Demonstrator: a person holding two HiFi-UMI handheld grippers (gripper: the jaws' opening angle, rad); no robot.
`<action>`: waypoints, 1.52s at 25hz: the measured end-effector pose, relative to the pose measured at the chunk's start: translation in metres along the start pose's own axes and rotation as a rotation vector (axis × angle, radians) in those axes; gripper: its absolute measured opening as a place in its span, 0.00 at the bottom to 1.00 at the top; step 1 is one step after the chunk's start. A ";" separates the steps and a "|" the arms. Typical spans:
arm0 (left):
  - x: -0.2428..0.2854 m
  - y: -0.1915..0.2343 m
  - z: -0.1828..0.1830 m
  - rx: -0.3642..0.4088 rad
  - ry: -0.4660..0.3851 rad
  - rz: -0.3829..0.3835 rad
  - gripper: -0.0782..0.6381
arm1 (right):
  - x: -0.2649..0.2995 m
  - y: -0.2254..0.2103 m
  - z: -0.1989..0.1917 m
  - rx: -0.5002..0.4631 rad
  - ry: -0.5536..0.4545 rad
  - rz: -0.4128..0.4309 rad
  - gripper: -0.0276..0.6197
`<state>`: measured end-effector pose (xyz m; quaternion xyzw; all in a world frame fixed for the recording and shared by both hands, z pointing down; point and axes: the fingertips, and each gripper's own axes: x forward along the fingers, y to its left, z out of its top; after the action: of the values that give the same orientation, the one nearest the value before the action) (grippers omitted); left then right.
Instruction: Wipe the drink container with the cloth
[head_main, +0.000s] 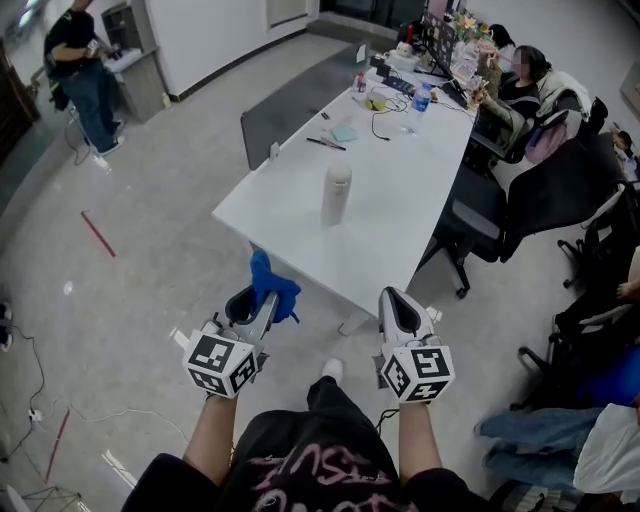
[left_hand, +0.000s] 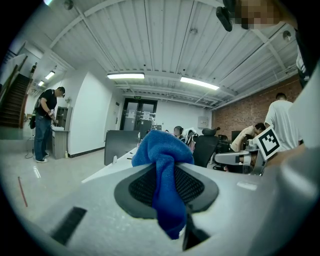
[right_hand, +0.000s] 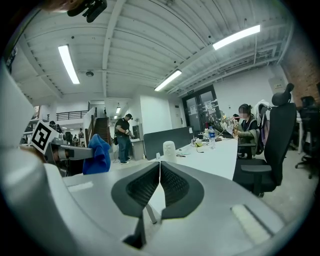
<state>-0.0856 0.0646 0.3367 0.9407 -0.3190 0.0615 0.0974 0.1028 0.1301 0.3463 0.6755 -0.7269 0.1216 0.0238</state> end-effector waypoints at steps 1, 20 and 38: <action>0.007 0.002 0.001 0.000 0.005 0.002 0.23 | 0.006 -0.004 0.001 0.002 0.003 0.003 0.05; 0.137 0.021 0.021 0.007 0.046 0.042 0.23 | 0.112 -0.092 0.027 0.005 0.036 0.098 0.05; 0.161 0.032 0.020 0.004 0.060 0.050 0.23 | 0.148 -0.098 0.038 -0.016 0.036 0.144 0.15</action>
<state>0.0229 -0.0599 0.3509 0.9304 -0.3392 0.0929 0.1034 0.1918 -0.0276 0.3526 0.6189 -0.7740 0.1293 0.0332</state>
